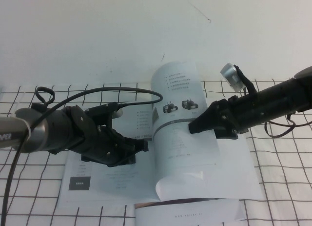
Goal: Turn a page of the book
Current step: Open the closed book
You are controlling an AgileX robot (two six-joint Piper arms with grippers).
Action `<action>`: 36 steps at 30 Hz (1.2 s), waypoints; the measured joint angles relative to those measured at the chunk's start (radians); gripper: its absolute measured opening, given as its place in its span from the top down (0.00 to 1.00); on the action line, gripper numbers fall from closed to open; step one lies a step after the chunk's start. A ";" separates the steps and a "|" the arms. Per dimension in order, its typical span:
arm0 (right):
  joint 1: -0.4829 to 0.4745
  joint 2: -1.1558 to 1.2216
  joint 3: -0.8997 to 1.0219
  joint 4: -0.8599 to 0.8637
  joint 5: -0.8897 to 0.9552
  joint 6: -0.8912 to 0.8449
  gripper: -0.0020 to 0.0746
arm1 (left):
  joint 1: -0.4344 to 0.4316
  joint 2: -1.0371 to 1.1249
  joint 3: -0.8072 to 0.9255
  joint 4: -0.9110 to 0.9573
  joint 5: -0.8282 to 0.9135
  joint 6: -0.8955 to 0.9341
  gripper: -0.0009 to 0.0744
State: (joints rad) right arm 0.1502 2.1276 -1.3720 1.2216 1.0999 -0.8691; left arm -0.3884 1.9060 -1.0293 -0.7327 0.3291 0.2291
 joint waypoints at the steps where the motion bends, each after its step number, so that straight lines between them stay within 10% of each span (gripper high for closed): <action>1: 0.000 0.000 0.000 0.018 0.011 -0.005 0.36 | 0.000 0.000 0.000 0.000 0.000 0.000 0.99; 36: 0.093 -0.039 0.002 0.352 0.067 -0.135 0.36 | 0.000 0.000 0.000 -0.010 0.000 0.003 0.99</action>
State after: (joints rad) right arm 0.2428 2.0881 -1.3705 1.5736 1.1673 -1.0045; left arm -0.3884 1.9060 -1.0293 -0.7429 0.3291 0.2317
